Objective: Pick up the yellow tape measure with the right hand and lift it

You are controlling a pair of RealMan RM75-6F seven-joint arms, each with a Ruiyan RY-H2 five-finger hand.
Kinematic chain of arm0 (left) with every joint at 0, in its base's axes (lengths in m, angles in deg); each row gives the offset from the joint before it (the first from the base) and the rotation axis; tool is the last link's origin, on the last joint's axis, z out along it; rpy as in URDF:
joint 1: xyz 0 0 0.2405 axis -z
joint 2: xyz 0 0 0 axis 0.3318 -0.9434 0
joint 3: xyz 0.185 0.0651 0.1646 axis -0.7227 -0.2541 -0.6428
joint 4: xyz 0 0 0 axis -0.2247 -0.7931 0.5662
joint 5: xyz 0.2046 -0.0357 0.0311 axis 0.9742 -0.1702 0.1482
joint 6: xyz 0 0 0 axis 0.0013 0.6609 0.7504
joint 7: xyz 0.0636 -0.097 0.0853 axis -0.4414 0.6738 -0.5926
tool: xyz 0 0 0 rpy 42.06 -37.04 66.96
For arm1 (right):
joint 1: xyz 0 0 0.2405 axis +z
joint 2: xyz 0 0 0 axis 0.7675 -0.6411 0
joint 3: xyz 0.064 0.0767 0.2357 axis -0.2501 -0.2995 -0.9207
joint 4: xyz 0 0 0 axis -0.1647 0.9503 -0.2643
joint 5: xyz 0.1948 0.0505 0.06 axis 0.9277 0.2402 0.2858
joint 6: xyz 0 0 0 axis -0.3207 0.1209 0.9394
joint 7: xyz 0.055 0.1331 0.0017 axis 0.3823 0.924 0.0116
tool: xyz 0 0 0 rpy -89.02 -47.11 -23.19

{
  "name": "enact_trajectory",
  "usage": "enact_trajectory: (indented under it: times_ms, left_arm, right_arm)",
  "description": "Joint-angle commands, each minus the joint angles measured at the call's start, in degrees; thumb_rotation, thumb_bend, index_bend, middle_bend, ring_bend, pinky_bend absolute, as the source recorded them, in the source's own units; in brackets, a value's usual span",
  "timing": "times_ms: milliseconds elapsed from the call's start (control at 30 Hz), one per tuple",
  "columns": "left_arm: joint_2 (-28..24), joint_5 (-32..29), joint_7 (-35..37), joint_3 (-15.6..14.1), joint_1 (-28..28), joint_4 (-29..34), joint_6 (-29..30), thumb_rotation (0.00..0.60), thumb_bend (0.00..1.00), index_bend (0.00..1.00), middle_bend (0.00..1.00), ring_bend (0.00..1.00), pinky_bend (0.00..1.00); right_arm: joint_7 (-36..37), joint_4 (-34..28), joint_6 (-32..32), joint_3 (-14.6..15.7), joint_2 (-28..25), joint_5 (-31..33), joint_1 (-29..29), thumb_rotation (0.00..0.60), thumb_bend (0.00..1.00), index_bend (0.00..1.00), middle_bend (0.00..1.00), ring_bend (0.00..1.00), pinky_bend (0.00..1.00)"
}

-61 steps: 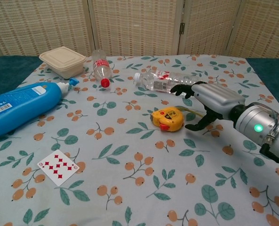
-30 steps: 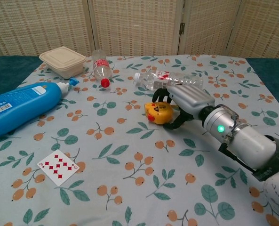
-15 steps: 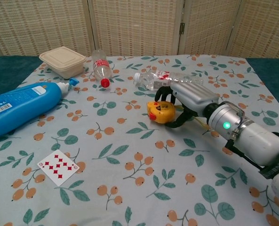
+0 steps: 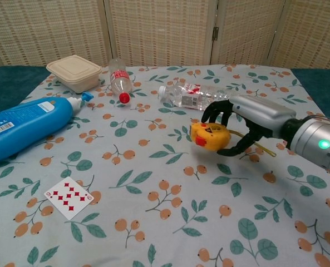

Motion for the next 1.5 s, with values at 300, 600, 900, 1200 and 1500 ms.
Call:
enact_trajectory:
  times_ms: [300,600,900,1200,1500]
  left_arm:
    - [0.7,0.1,-0.1,-0.2,0.4,-0.2,-0.7,0.600,0.19,0.17,0.06,0.08,0.00]
    - [0.5,0.4,0.2,-0.2,0.5,0.2,-0.6,0.600,0.18,0.16,0.06,0.08,0.00]
    - [0.4,0.3,0.1,-0.3,0.6,0.5,-0.8,0.600,0.18,0.16,0.06,0.08,0.00]
    - [0.1,0.2,0.2,-0.5,0.6,0.8,-1.1,0.600,0.18,0.15,0.06,0.07,0.00]
    - [-0.2,0.2,0.4,-0.5,0.4,1.0,-0.9,0.600,0.18,0.15,0.06,0.07,0.00]
  right_arm:
    - [-5.1,-2.7,0.2,6.2,-5.7,-0.1,-6.2,0.600,0.37,0.18,0.27,0.32,0.13]
    - [-0.7,5.2,-9.1,7.2,-0.7,-5.3,-9.9,0.600,0.37,0.00,0.00,0.10,0.02]
    - [0.6,8.0,-9.5,7.4,1.2,-6.3,-10.8,0.600,0.37,0.00,0.00,0.08,0.02]
    - [-0.6,9.7,-7.8,6.3,3.3,-5.5,-10.5,0.600,0.37,0.00,0.00,0.06,0.00]
    - [-1.4,11.3,-7.0,4.1,5.3,-5.1,-9.0,0.600,0.37,0.00,0.00,0.05,0.00]
